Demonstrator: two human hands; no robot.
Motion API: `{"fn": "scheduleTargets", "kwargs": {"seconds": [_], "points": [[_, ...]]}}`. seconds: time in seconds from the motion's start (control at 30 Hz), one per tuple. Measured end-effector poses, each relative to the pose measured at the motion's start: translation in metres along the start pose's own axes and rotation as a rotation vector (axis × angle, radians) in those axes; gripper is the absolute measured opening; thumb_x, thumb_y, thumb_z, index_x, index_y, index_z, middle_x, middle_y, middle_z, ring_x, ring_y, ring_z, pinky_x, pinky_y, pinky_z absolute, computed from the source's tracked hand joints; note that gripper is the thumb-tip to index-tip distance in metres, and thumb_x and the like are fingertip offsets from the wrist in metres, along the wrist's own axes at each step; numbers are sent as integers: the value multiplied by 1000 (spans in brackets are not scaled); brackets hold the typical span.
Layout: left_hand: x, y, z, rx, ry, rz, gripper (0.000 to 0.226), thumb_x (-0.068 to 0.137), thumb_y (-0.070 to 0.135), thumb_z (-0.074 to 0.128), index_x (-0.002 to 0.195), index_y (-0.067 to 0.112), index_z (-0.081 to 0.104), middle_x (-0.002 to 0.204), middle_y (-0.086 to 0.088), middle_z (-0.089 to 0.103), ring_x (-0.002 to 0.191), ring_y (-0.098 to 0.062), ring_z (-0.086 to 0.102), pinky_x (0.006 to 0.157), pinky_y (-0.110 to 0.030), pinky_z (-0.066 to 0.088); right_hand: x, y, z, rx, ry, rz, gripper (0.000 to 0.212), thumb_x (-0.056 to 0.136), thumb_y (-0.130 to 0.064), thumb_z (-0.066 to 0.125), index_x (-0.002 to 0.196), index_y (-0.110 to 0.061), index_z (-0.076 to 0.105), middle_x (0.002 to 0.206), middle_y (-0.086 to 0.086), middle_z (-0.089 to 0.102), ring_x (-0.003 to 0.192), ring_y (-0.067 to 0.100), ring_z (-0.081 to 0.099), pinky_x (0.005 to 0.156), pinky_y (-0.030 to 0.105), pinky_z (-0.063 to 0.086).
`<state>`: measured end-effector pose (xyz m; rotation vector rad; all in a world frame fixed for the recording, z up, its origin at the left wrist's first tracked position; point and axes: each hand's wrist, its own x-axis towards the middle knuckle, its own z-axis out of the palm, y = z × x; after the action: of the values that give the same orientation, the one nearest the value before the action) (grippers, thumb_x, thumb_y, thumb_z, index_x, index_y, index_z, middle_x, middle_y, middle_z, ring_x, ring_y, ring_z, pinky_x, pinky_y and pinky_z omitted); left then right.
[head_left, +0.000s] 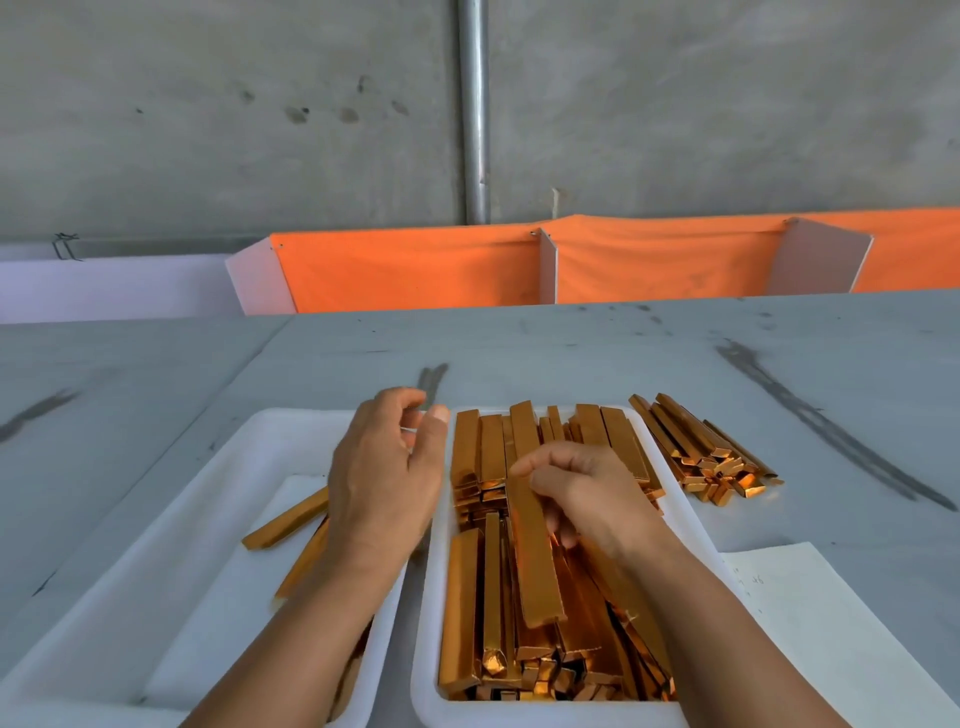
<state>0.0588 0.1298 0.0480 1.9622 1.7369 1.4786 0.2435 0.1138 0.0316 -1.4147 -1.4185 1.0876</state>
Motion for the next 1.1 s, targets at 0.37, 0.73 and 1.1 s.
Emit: {"fn": "scheduleTargets", "kwargs": {"seconds": [0.37,0.73,1.1], "points": [[47,-89,-33,555,-489,-394,38,92,33,56,126,18,54,129,-7,56,111,-25,54,84,-29,42,-3,5,8,-350,-77,-81,25,97,-30,57,83,-45,70,80,-30,65,75,11,69,56,11,51],[25,-146,-5,693,-541,-599,44,96,25,41,140,19,38,128,-12,48,114,-31,53,95,-42,48,-3,10,10,-399,-39,-185,18,95,-34,60,84,-45,68,89,-17,72,89,7,68,64,10,53],[28,-133,-8,687,-320,-429,22,96,18,44,82,15,62,77,-2,60,66,-16,55,54,-28,40,0,14,10,-398,-30,-200,16,95,-34,59,88,-42,71,85,-16,72,86,6,68,67,13,54]]}}
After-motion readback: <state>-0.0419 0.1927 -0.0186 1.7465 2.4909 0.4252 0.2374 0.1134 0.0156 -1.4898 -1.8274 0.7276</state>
